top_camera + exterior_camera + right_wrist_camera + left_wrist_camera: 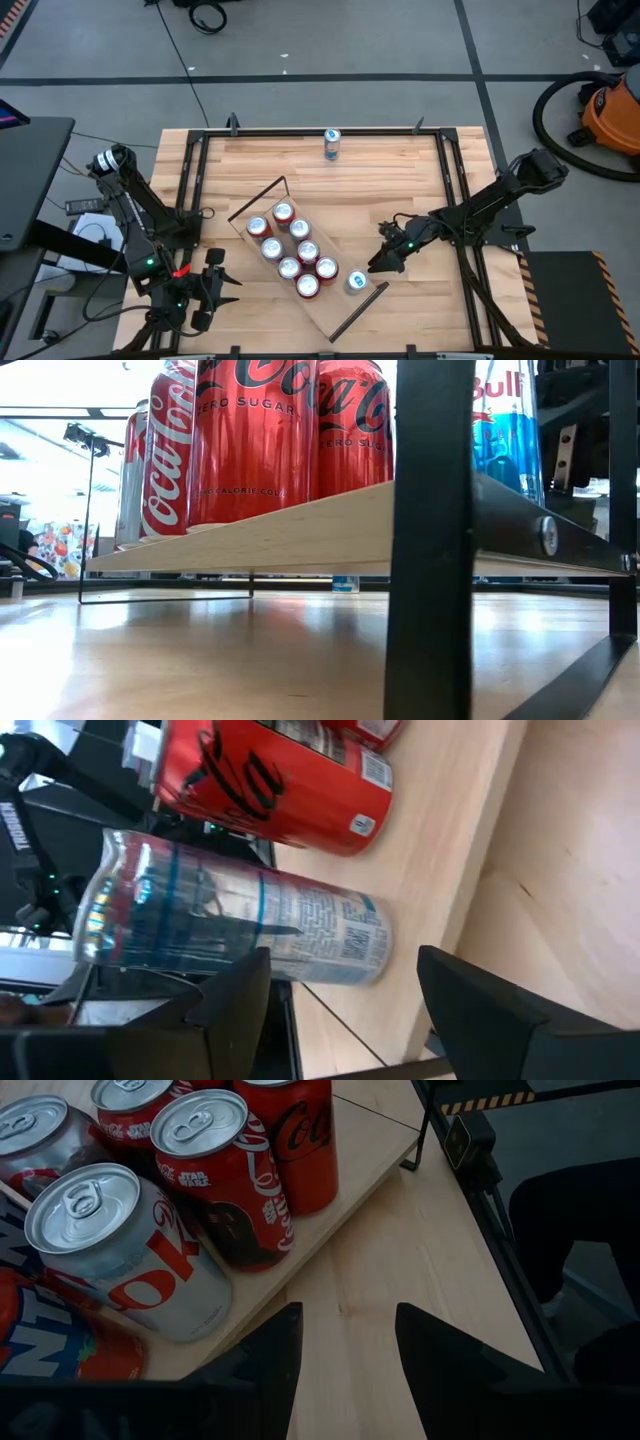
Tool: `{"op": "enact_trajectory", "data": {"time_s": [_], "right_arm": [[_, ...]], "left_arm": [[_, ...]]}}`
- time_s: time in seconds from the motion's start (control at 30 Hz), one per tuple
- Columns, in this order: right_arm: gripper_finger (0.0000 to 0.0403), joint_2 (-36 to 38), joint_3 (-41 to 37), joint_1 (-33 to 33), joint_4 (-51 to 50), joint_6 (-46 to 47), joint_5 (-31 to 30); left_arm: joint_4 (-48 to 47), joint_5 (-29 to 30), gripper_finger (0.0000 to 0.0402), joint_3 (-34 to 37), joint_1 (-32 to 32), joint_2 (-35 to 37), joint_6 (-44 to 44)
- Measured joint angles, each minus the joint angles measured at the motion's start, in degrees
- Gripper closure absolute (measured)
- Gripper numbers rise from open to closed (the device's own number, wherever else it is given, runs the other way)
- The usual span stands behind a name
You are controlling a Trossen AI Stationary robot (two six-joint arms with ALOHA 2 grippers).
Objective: Place canned beverage on shelf
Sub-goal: Adjust the shelf on the table
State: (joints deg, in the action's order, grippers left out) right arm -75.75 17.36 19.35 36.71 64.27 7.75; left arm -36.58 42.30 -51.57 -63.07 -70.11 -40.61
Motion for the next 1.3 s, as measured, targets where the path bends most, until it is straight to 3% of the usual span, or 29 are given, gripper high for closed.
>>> {"op": "enact_trajectory", "data": {"time_s": [1.3], "right_arm": [[0.0147,-0.07,0.07,4.90,-0.20,3.91,-8.20]], "left_arm": [[0.02,1.29,0.0230,0.00,0.00,0.00,-0.35]]}}
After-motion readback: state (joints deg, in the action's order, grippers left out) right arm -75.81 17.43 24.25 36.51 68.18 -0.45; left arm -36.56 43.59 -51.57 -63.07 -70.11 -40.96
